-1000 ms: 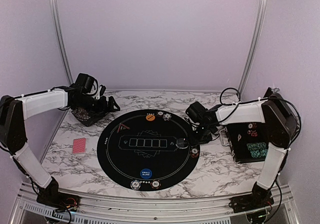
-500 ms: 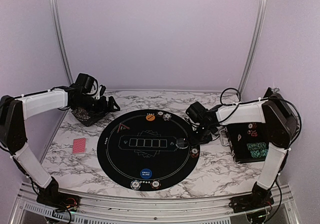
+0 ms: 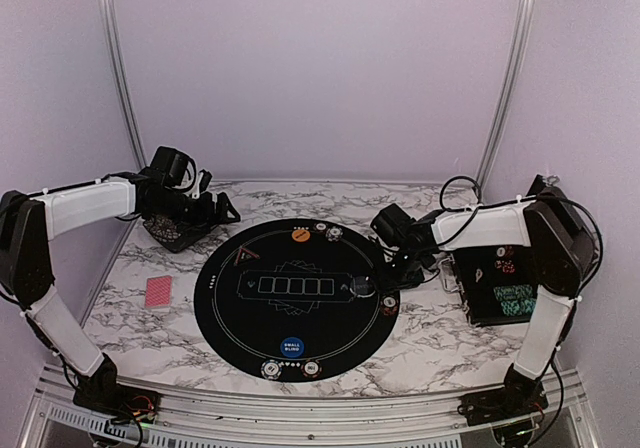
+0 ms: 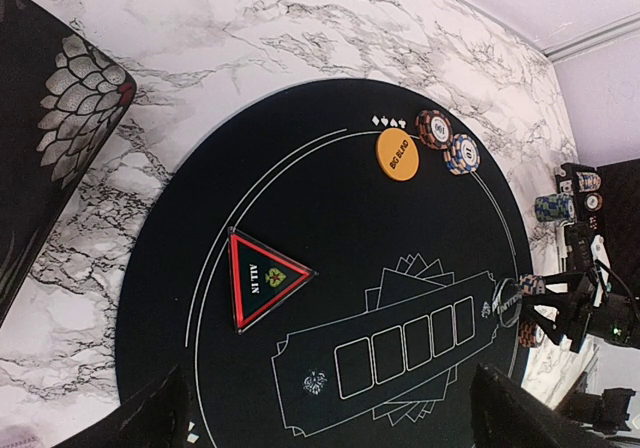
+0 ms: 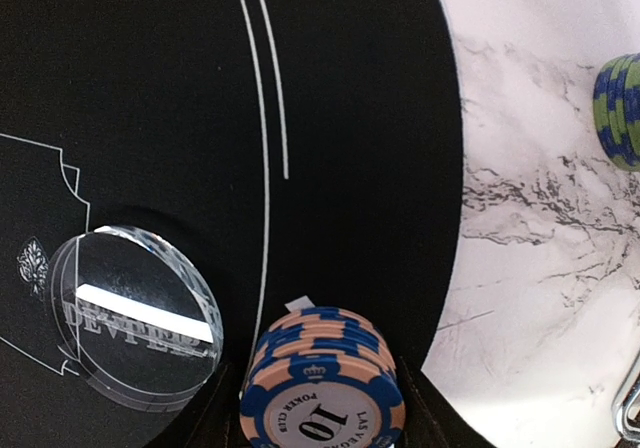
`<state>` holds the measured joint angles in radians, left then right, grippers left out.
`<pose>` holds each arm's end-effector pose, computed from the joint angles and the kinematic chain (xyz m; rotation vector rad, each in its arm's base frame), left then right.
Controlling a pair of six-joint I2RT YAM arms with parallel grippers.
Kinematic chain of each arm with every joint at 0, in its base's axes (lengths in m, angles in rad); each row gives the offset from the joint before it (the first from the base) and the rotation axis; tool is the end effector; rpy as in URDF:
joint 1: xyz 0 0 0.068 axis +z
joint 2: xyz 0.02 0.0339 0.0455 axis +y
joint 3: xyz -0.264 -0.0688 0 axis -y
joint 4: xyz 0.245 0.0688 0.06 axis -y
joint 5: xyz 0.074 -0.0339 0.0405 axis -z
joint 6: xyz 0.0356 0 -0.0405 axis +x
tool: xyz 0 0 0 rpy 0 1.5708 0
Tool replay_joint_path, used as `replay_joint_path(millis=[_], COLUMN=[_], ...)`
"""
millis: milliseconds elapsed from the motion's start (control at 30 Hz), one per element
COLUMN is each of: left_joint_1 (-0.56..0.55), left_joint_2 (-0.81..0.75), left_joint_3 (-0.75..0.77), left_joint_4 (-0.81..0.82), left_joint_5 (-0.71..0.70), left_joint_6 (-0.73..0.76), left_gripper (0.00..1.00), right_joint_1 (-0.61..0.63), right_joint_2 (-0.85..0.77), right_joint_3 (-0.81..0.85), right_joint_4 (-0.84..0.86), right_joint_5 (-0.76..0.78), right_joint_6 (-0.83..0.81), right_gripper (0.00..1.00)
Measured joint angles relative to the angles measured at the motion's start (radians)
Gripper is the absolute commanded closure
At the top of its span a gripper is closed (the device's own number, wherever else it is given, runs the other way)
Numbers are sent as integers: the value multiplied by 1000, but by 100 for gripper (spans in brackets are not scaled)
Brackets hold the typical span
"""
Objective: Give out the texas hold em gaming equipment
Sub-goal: Place the poker chips pile in the dealer area.
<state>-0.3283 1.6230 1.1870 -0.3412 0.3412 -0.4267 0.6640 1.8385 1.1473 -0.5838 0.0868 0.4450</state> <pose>0.3349 -0.1267 0.2526 0.0554 2.4228 -0.7604 0.2766 0.2125 0.1534 -0.2924 2.8275 0.1180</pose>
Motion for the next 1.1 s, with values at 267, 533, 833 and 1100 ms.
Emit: replay_joint_path(millis=[267, 533, 833, 1100], left_joint_1=[0, 0, 0, 0], left_joint_2=[0, 0, 0, 0], left_joint_3=[0, 0, 0, 0], left_joint_4=[0, 0, 0, 0], left_joint_5=[0, 0, 0, 0], left_joint_6=[0, 0, 0, 0], left_gripper=[1, 1, 1, 1], right_joint_1=[1, 0, -16, -43], right_joint_2=[2, 17, 48, 64], right_joint_3=[2, 27, 72, 125], right_joint_4=[0, -18, -21, -21], right_joint_5=[0, 10, 21, 31], right_joint_6=[0, 0, -8, -30], right_gripper=[44, 42, 41, 41])
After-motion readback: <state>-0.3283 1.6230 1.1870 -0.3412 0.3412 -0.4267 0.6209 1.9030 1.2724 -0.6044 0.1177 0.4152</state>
